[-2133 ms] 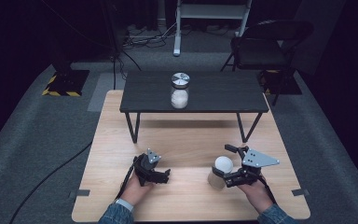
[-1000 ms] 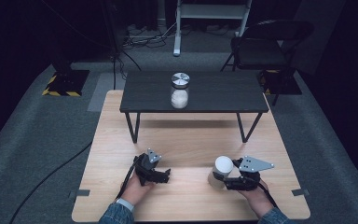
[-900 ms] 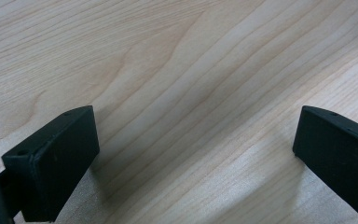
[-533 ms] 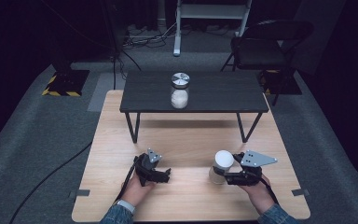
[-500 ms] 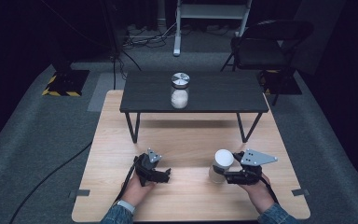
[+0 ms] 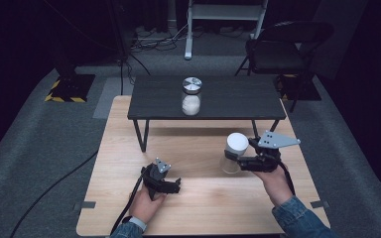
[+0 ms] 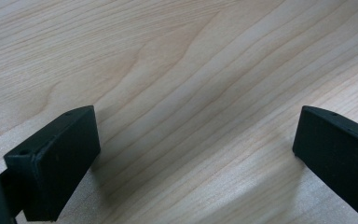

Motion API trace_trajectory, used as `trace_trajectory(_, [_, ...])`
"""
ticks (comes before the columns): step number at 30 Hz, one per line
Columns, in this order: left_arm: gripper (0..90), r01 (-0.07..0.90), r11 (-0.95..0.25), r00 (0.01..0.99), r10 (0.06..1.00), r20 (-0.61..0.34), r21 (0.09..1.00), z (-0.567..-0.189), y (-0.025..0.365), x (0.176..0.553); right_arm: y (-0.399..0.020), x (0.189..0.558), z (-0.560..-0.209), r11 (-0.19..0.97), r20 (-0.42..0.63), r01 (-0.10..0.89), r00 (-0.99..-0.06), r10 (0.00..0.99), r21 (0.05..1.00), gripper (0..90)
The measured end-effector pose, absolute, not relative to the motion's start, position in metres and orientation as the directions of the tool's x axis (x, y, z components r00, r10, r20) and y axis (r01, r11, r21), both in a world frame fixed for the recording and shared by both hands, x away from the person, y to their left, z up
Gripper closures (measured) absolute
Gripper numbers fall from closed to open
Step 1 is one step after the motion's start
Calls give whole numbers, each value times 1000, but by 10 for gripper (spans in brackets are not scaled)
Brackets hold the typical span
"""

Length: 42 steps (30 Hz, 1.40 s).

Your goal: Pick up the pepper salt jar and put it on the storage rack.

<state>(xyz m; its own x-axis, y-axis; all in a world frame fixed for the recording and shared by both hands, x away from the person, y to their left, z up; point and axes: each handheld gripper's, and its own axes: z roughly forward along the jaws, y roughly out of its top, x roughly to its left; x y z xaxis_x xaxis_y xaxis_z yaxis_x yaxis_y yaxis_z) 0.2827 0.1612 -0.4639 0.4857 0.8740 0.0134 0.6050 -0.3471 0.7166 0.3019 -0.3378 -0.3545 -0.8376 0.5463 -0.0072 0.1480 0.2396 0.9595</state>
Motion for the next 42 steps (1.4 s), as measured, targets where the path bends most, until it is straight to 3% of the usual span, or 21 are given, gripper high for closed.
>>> trace_trajectory(8, [4, 627, -307, 432, 902, 8, 716, -464, 153, 279, -325, 326, -316, 240, -5, 159, -824, 566, 958, 334])
trace_trajectory(27, [4, 627, -308, 432, 902, 9, 715, -464, 154, 279, -316, 362, -259, 190, -16, 127, -791, 611, 974, 334])
trace_trajectory(42, [4, 626, -307, 433, 901, 8, 716, -464, 154, 278, -300, 388, -250, 202, -44, 110, -774, 631, 973, 333])
